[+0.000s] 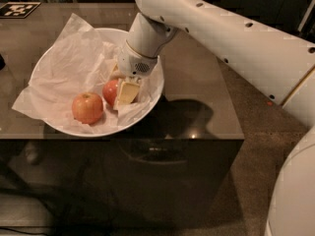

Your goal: Pick apple from white bowl

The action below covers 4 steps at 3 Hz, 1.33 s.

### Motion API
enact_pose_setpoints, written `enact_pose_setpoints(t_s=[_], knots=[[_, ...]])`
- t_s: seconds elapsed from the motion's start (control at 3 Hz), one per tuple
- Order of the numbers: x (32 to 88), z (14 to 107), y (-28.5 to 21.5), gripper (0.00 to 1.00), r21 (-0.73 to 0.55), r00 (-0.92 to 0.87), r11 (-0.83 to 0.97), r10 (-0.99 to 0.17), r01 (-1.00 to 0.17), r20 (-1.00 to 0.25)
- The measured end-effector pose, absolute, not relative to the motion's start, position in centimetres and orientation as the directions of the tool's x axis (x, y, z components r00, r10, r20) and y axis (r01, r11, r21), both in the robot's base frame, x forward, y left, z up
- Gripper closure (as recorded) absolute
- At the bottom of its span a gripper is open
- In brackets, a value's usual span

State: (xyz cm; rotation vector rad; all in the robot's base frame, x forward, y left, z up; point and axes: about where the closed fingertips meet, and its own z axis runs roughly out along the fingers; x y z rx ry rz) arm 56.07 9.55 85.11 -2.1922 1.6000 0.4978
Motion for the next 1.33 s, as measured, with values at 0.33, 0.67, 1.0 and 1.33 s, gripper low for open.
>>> enact_pose_setpoints(t_s=[0.33, 0.67, 1.0, 1.33], knots=[[55.9, 87.1, 9.4, 1.00, -0.084, 0.262, -0.255, -0.824, -0.963, -0.502], [56.0, 88.6, 9.4, 1.00, -0.076, 0.252, -0.248, -0.825, -0.966, -0.506], [56.3, 89.4, 9.3, 1.00, -0.062, 0.243, -0.246, -0.825, -0.967, -0.511], [56.8, 90.5, 9.1, 1.00, -0.041, 0.231, -0.246, -0.821, -0.968, -0.522]])
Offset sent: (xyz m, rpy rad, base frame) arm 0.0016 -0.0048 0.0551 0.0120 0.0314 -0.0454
